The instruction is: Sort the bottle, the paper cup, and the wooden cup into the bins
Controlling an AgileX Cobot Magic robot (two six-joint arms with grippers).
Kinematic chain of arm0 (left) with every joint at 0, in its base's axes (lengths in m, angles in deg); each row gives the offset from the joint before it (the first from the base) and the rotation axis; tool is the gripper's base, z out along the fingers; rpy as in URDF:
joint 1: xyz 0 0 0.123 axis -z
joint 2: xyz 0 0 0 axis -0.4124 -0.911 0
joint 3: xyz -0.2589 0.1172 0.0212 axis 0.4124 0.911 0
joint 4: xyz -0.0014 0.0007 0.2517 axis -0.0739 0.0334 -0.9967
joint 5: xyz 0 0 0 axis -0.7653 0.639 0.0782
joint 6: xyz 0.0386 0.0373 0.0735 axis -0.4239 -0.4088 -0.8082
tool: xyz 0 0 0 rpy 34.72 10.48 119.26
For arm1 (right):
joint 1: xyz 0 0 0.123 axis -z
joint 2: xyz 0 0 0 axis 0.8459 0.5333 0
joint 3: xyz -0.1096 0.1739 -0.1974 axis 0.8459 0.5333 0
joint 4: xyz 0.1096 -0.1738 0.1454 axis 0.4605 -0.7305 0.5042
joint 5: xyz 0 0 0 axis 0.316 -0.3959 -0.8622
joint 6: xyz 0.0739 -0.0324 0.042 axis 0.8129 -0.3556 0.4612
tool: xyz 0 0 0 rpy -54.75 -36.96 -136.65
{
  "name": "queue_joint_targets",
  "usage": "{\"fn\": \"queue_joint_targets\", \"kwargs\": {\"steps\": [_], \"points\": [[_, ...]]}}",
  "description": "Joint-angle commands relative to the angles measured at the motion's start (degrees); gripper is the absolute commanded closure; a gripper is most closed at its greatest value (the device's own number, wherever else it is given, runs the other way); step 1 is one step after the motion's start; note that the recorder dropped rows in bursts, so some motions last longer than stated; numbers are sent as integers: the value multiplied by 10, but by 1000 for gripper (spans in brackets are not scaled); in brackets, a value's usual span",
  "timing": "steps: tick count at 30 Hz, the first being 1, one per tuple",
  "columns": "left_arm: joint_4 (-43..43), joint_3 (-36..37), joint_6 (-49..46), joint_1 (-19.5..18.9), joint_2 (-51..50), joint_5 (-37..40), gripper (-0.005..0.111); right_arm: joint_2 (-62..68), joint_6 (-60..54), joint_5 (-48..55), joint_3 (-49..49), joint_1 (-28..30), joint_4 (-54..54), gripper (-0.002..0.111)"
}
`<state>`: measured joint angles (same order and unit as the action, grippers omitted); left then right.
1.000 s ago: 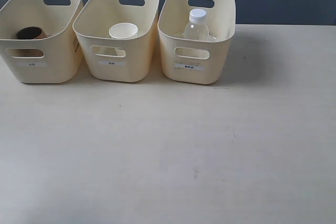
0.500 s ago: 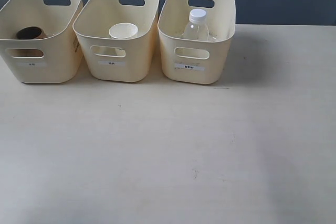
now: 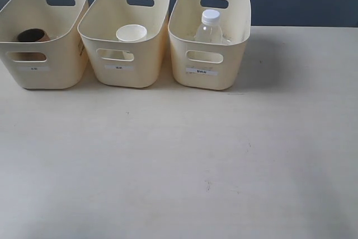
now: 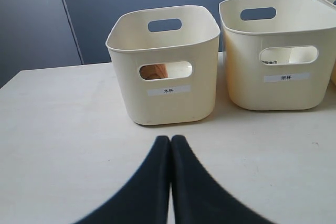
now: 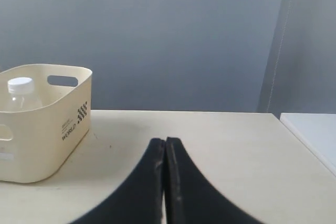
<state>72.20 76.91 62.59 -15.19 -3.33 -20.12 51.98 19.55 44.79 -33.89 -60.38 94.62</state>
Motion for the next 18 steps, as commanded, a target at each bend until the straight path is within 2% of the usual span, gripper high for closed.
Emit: {"fn": "queue_joint_targets", "kwargs": {"steps": [1,6,18], "points": [[-1,-1,2,2,-2,-8,107,-3,61,-39,31,3,-69,109],[-1,-1,2,2,-2,-8,107,-3,86,-139,75,3,-92,109],[-1,-1,2,2,-2,-8,107,-3,95,-117,75,3,-122,109]]}}
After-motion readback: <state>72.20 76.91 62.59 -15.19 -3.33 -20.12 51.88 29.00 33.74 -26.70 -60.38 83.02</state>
